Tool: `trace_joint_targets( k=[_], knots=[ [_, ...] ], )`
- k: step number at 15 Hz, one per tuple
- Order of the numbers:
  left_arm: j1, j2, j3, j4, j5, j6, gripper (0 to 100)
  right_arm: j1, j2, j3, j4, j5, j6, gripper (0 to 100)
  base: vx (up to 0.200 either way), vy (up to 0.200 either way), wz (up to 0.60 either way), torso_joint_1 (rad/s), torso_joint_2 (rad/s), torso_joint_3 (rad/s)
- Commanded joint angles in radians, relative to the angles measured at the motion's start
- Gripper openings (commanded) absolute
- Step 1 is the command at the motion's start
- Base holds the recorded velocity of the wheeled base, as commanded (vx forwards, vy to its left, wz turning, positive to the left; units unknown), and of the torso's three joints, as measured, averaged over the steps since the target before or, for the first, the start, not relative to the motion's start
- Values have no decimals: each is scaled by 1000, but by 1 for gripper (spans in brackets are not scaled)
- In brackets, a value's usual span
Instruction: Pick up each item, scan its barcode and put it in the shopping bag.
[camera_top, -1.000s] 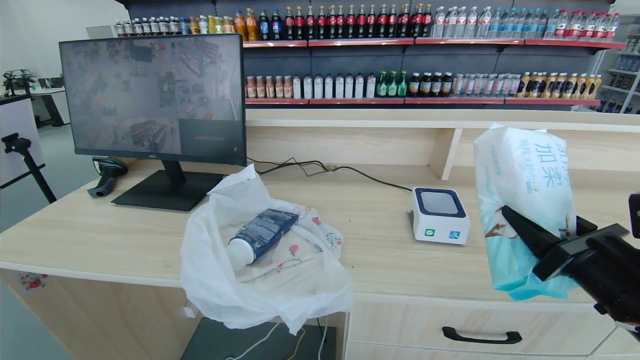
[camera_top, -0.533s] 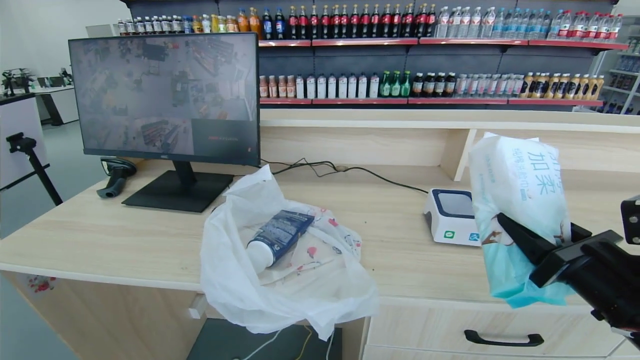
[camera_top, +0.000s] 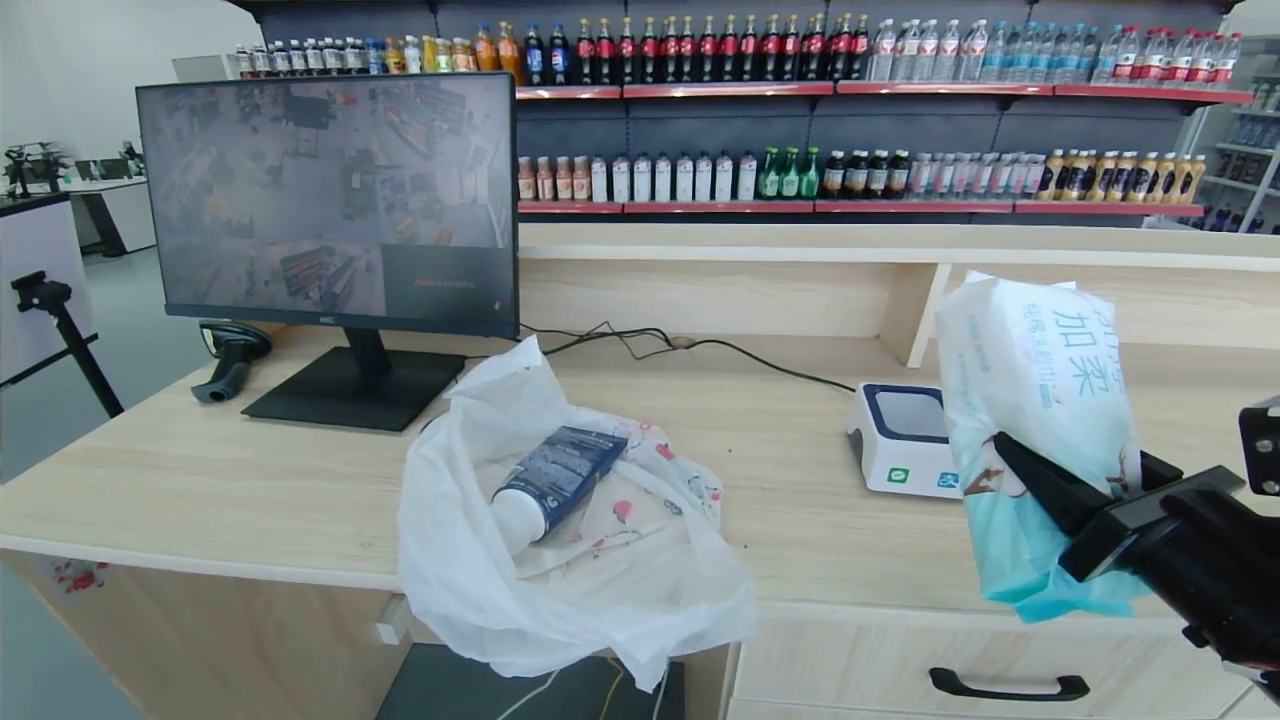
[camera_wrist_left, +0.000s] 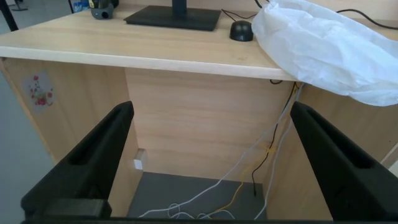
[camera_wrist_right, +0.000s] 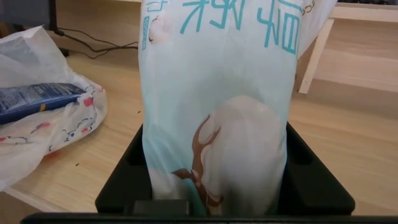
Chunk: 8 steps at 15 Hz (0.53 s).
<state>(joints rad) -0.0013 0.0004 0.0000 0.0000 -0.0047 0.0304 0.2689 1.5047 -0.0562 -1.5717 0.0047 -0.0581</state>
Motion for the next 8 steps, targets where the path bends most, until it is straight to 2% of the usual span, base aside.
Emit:
trace_joint_targets(
  k=[1,3,8],
  knots=[
    [0,0,0,0,0,0,100,0,0,4,1,1,0,0,0,0,0,0,0,0],
    [0,0,0,0,0,0,100,6,-1,-13,1,8,-2,0,0,0,0,0,0,0],
    [0,0,0,0,0,-1,100,104,15,-40,1,37,-6,0,0,0,0,0,0,0]
  ],
)
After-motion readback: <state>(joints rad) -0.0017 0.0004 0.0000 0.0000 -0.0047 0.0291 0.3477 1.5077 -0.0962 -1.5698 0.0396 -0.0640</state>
